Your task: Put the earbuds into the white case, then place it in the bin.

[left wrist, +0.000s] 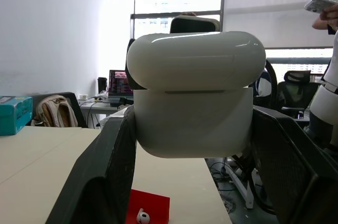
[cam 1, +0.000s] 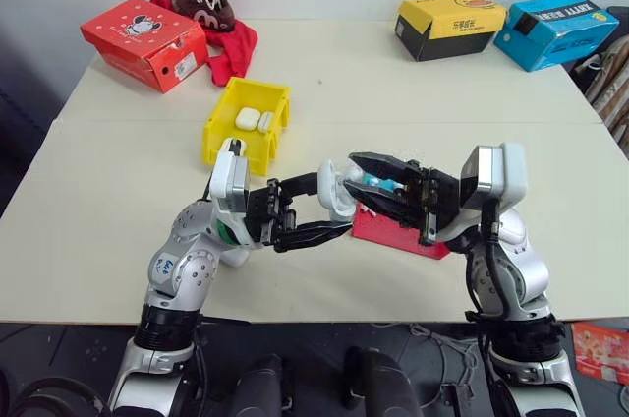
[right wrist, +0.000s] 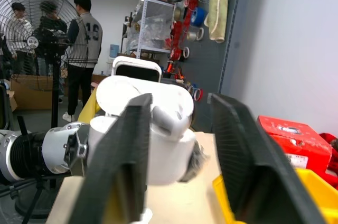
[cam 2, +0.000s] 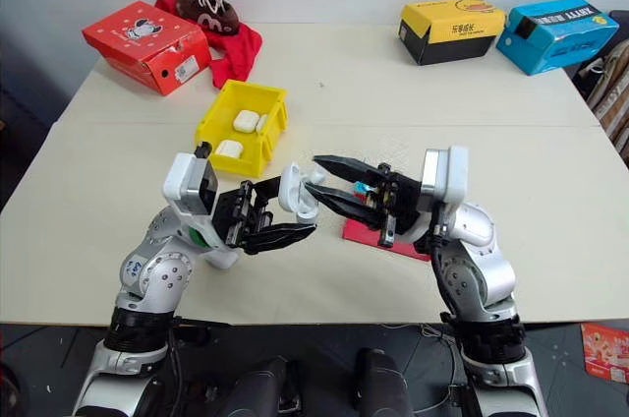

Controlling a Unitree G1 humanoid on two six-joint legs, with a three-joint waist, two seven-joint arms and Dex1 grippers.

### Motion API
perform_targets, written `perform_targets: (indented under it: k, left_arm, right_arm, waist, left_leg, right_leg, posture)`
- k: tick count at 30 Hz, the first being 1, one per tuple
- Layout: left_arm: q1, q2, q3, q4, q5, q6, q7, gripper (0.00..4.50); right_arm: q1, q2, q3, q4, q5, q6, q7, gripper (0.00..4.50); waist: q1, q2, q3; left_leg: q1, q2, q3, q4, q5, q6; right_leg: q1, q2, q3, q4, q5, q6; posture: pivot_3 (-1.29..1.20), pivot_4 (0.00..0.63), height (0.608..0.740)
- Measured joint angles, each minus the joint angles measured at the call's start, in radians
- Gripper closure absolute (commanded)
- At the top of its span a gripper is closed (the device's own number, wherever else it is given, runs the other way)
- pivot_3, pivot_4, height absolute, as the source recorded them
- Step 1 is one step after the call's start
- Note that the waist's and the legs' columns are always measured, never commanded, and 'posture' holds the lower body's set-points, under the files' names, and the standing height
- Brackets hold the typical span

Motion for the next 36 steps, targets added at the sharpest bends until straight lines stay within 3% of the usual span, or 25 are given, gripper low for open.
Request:
perform_targets:
  k: [5,6,10,14,20,24,26,32,36]
  left_arm:
    - [0.0,-0.006,0.002,-0.004,0.0,-0.005,-0.002,1.72]
    - [-0.002,-0.008,0.005,-0.011,-0.001,-0.01,0.001,1.72]
    - [0.003,0.004,0.017,-0.036,-0.002,-0.017,0.001,1.72]
    - [0.082,0.081,0.063,-0.045,-0.002,-0.018,-0.011,1.72]
    - [0.169,0.166,0.14,-0.055,-0.012,-0.017,-0.021,1.72]
    - [0.177,0.174,0.152,-0.069,-0.017,-0.019,-0.021,1.72]
    - [0.176,0.176,0.156,-0.072,-0.017,-0.02,-0.02,1.72]
    - [0.18,0.176,0.157,-0.076,-0.016,-0.026,-0.016,1.72]
    - [0.192,0.173,0.155,-0.078,-0.015,-0.031,-0.009,1.72]
  right_arm:
    - [0.026,-0.044,-0.033,0.002,0.019,0.006,0.003,0.1]
    - [0.045,-0.075,-0.038,-0.006,0.019,0.021,0.01,0.01]
    - [0.118,-0.166,-0.115,-0.042,0.053,0.069,0.0,0.01]
    - [0.259,-0.342,-0.316,-0.008,0.036,0.049,0.046,0.01]
    - [0.454,-0.539,-0.553,0.48,-0.168,-0.168,0.143,0.01]
    - [0.424,-0.665,-0.554,0.799,-0.34,-0.214,0.008,0.01]
    - [0.398,-0.686,-0.548,0.828,-0.355,-0.225,0.012,0.01]
    - [0.229,-0.727,-0.373,0.587,-0.342,0.033,0.038,0.01]
    - [-0.07,-0.739,-0.205,0.398,-0.286,0.368,0.011,0.01]
  waist:
    - [0.002,0.0,0.0]
    - [0.004,0.0,0.0]
    - [0.003,0.0,0.0]
    - [0.005,0.0,0.0]
    - [0.016,0.0,0.0]
    - [0.003,0.001,0.001]
    - [-0.005,0.001,0.0]
    - [-0.032,0.008,0.002]
    - [-0.023,0.01,0.002]
  left_leg:
    - [0.0,0.0,0.0,0.0,0.0,0.0]
    - [0.0,0.0,0.0,0.0,0.0,0.001]
    - [0.0,0.0,0.0,0.0,-0.001,0.001]
    - [0.0,0.0,0.0,0.0,-0.002,0.001]
    - [0.001,-0.001,0.002,0.0,-0.003,0.004]
    - [0.002,0.0,0.003,0.0,-0.002,0.003]
    - [0.003,0.001,0.003,0.0,-0.002,0.0]
    - [0.005,0.002,0.003,0.0,0.0,-0.002]
    - [0.003,0.003,0.001,0.0,0.0,-0.003]
  right_leg:
    - [0.0,0.0,0.0,0.0,0.0,0.0]
    - [0.0,-0.001,0.0,-0.001,0.0,0.0]
    - [0.0,-0.001,0.0,-0.001,0.0,0.0]
    - [0.001,0.0,0.0,-0.003,0.0,0.0]
    - [0.002,0.0,0.001,-0.005,0.0,0.001]
    - [0.002,-0.002,0.002,-0.005,0.0,0.001]
    - [0.002,-0.001,0.002,-0.004,0.0,0.0]
    - [0.002,-0.001,0.003,0.001,0.0,-0.001]
    - [-0.001,-0.001,0.003,0.002,-0.001,-0.002]
  posture:
    - [0.0,0.15,0.74]
    - [0.0,0.15,0.74]
    - [0.0,0.15,0.74]
    - [0.0,0.15,0.74]
    - [0.0,0.15,0.74]
    - [0.0,0.15,0.74]
    - [0.0,0.15,0.74]
    - [0.0,0.15,0.74]
    - [0.0,0.15,0.74]
